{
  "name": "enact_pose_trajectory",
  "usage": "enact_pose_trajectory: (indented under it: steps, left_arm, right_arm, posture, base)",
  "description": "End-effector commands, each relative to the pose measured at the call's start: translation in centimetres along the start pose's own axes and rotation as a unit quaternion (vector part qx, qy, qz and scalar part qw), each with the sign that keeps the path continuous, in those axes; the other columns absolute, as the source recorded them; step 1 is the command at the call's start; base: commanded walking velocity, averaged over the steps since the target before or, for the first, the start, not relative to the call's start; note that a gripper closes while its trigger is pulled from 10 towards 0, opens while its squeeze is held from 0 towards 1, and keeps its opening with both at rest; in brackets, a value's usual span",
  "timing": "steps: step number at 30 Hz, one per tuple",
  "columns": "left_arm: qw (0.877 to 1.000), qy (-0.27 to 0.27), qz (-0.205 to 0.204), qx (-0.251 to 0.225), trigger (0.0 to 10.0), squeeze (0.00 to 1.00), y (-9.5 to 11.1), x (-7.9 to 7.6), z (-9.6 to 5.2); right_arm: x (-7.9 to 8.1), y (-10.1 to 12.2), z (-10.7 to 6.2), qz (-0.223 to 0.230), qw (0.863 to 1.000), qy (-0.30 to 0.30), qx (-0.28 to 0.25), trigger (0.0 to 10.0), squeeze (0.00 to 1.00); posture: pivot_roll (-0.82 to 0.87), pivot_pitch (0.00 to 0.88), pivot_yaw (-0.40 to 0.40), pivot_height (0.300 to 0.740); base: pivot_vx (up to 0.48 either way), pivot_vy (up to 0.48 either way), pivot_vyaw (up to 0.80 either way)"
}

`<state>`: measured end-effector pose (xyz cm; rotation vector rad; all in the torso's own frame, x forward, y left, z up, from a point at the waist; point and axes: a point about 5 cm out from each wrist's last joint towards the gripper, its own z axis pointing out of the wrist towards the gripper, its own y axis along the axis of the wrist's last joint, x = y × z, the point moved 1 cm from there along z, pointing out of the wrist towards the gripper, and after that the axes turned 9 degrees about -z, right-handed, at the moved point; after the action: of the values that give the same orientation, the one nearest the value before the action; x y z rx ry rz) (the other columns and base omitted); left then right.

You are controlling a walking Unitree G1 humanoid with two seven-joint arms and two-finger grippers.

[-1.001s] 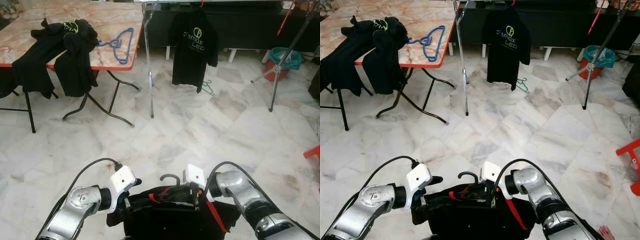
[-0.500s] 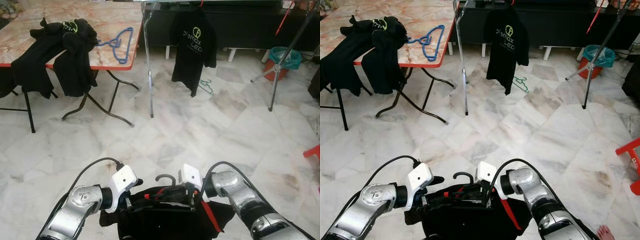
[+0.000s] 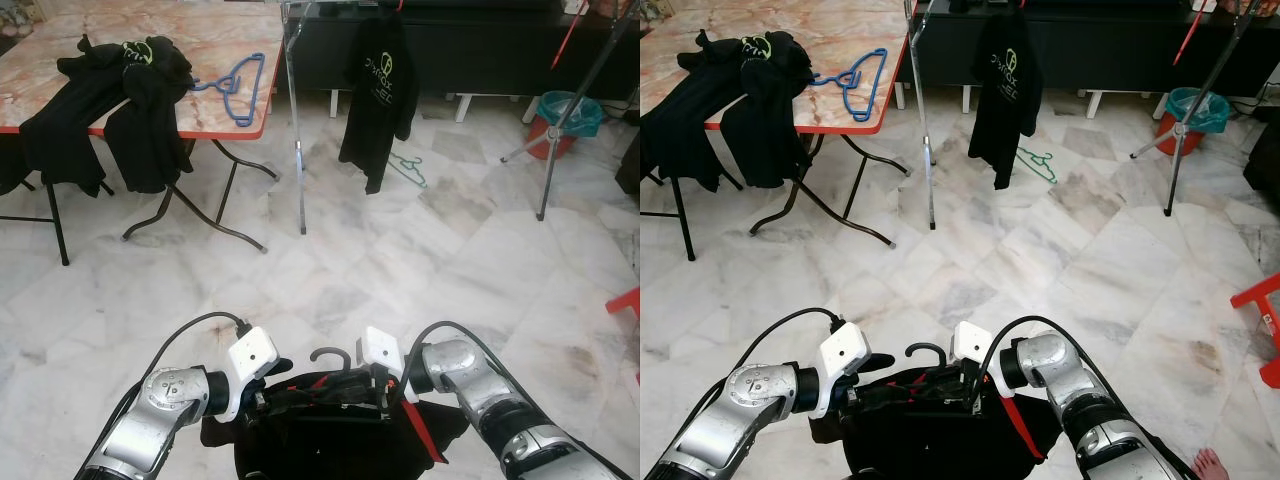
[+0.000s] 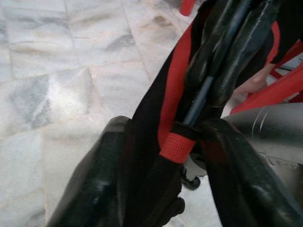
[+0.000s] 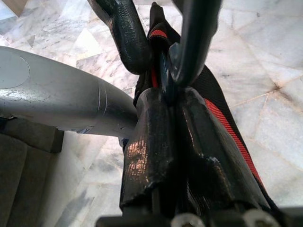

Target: Hang hanger

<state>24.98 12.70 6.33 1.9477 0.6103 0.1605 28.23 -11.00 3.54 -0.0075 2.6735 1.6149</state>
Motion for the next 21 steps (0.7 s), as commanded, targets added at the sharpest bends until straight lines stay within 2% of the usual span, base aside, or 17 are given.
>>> enact_pose_trajectory:
  steps: [1,2,3,7,8,12,14,15,18,19,21]
  left_arm:
    - [1.0,-0.007,-0.013,0.011,4.5,0.0,-0.59,-0.13,-0.07]
    - [1.0,-0.007,-0.013,0.011,4.5,0.0,-0.59,-0.13,-0.07]
    - [1.0,-0.01,-0.014,0.014,10.0,0.0,-0.67,-0.17,-0.11]
    - [1.0,-0.015,-0.015,0.023,10.0,0.0,-1.0,-0.25,-0.23]
    - [1.0,-0.014,-0.015,0.023,9.6,0.0,-0.99,-0.22,-0.22]
    - [0.999,-0.014,-0.016,0.025,9.5,0.0,-1.01,-0.18,-0.2]
    - [1.0,-0.012,-0.016,0.024,9.2,0.0,-0.99,-0.13,-0.2]
    - [1.0,-0.012,-0.015,0.024,8.2,0.0,-0.98,-0.09,-0.19]
    - [1.0,-0.012,-0.015,0.024,8.2,0.0,-0.97,-0.08,-0.2]
    - [1.0,-0.011,-0.015,0.024,7.6,0.0,-0.96,-0.08,-0.21]
    - [1.0,-0.011,-0.016,0.024,7.6,0.0,-0.94,-0.07,-0.2]
  right_arm:
    - [-0.77,1.01,-0.27,-0.017,1.0,-0.006,-0.01,10.0,0.0]
    - [-0.77,1.01,-0.27,-0.017,1.0,-0.006,-0.01,10.0,0.0]
    - [-0.81,1.01,-0.33,-0.017,1.0,-0.007,-0.009,10.0,0.0]
    - [-0.9,0.98,-0.56,-0.017,1.0,-0.009,-0.007,10.0,0.0]
    - [-0.92,0.96,-0.6,-0.017,1.0,-0.009,-0.006,10.0,0.0]
    - [-0.92,0.92,-0.59,-0.015,1.0,-0.011,-0.005,10.0,0.0]
    - [-0.84,0.91,-0.53,-0.014,1.0,-0.009,-0.008,10.0,0.0]
    - [-0.77,0.85,-0.46,-0.013,1.0,-0.008,-0.007,10.0,0.0]
    - [-0.76,0.84,-0.45,-0.013,1.0,-0.007,-0.006,10.0,0.0]
    - [-0.75,0.84,-0.43,-0.013,1.0,-0.007,-0.007,10.0,0.0]
    - [-0.76,0.85,-0.42,-0.013,1.0,-0.008,-0.007,10.0,0.0]
  posture:
    - [0.09,0.115,-0.01,0.74]
    - [0.09,0.115,-0.01,0.74]
    - [0.09,0.115,-0.01,0.74]
    - [0.09,0.114,-0.01,0.74]
    - [0.09,0.114,-0.009,0.74]
    - [0.09,0.114,-0.008,0.74]
    - [0.09,0.114,-0.008,0.74]
    - [0.09,0.114,-0.009,0.74]
    - [0.09,0.114,-0.009,0.74]
    - [0.09,0.115,-0.008,0.74]
    - [0.09,0.115,-0.008,0.74]
  base:
    - [0.0,0.0,0.0]
    - [0.0,0.0,0.0]
    - [0.0,0.0,0.0]
    - [0.0,0.0,0.0]
    - [0.0,0.0,0.0]
    - [0.0,0.0,0.0]
    - [0.0,0.0,0.0]
    - [0.0,0.0,0.0]
    - [0.0,0.0,0.0]
    - [0.0,0.0,0.0]
    - [0.0,0.0,0.0]
